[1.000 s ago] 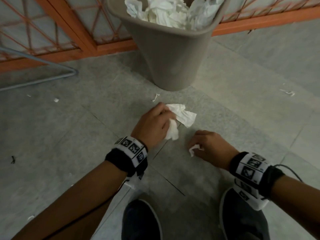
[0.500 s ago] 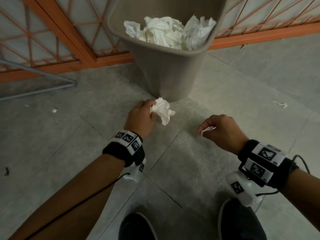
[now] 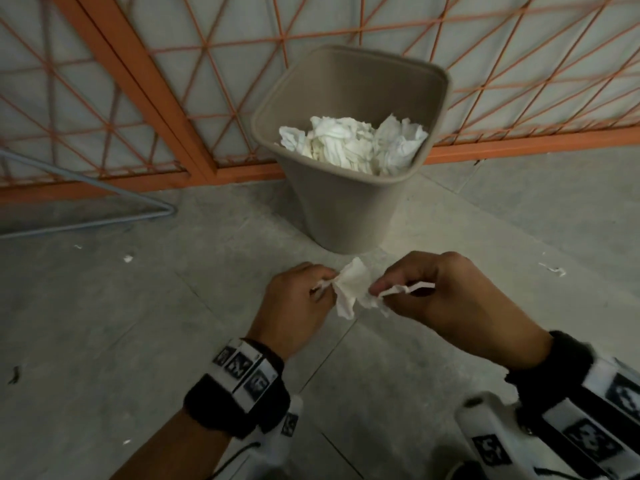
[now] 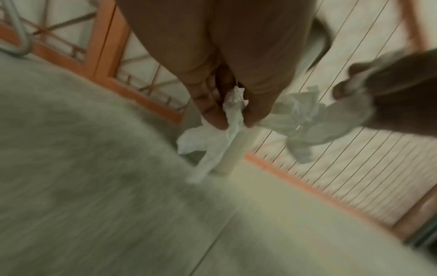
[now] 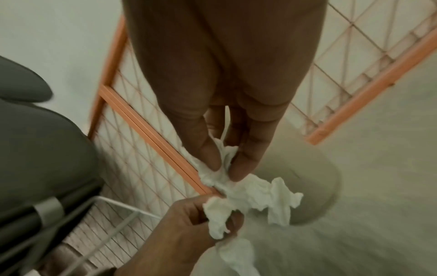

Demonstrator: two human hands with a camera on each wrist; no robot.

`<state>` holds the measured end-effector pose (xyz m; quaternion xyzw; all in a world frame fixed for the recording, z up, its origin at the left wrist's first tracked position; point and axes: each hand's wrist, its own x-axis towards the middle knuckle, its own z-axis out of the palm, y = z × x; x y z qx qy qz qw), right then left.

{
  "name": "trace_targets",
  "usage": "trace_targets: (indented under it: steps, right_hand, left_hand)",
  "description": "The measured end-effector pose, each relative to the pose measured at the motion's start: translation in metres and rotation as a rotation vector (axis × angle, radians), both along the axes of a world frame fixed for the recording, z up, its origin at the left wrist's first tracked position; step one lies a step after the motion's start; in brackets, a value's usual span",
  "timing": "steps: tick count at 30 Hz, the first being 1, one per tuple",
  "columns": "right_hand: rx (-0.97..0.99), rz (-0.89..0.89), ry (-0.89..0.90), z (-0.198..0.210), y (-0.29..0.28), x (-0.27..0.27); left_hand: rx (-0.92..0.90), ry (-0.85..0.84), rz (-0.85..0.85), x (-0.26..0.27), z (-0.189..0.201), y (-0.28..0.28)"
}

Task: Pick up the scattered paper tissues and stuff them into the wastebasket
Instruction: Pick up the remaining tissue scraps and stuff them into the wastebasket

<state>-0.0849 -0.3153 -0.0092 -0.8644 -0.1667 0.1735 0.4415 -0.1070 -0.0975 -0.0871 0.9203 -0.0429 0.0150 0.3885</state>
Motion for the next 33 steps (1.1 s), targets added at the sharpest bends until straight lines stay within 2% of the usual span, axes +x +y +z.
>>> trace_targets:
  steps: [3, 6, 8, 10, 12, 14, 19, 22, 28, 31, 33]
  right_hand:
    - [0.183, -0.047, -0.102, 0.053, 0.008, 0.013]
    - [0.287, -0.068, -0.261, 0.106, 0.017, 0.043]
    - [0.296, -0.056, -0.337, 0.133, 0.022, 0.069]
    - [0.246, -0.062, -0.374, 0.146, 0.025, 0.098]
    - [0.113, -0.073, -0.417, 0.148, 0.028, 0.125]
    - [-0.086, -0.04, -0.46, 0.141, 0.032, 0.145]
    - [-0.625, 0.189, -0.428, 0.109, 0.046, 0.156]
    - [-0.752, 0.326, -0.392, 0.095, 0.053, 0.149]
    - [-1.059, 0.485, -0.25, 0.092, 0.07, 0.142]
    - [-0.982, 0.479, -0.247, 0.104, 0.065, 0.142]
    - [-0.908, 0.467, -0.264, 0.114, 0.058, 0.142]
  left_hand:
    - [-0.081, -0.218, 0.044, 0.002, 0.081, -0.005]
    - [-0.2, -0.369, 0.017, 0.031, 0.147, -0.008]
    - [-0.252, -0.428, 0.001, 0.061, 0.174, -0.009]
    - [-0.189, -0.472, 0.02, 0.093, 0.19, -0.012]
    - [-0.052, -0.462, 0.059, 0.121, 0.195, -0.015]
    - [0.103, -0.424, 0.026, 0.14, 0.19, -0.018]
    - [0.51, -0.038, -0.257, 0.153, 0.167, -0.02]
    - [0.614, 0.157, -0.286, 0.158, 0.159, -0.021]
    - [0.725, 0.315, -0.316, 0.164, 0.166, -0.038]
    - [0.617, 0.317, -0.35, 0.164, 0.177, -0.031]
    - [0.503, 0.22, -0.301, 0.165, 0.182, -0.018]
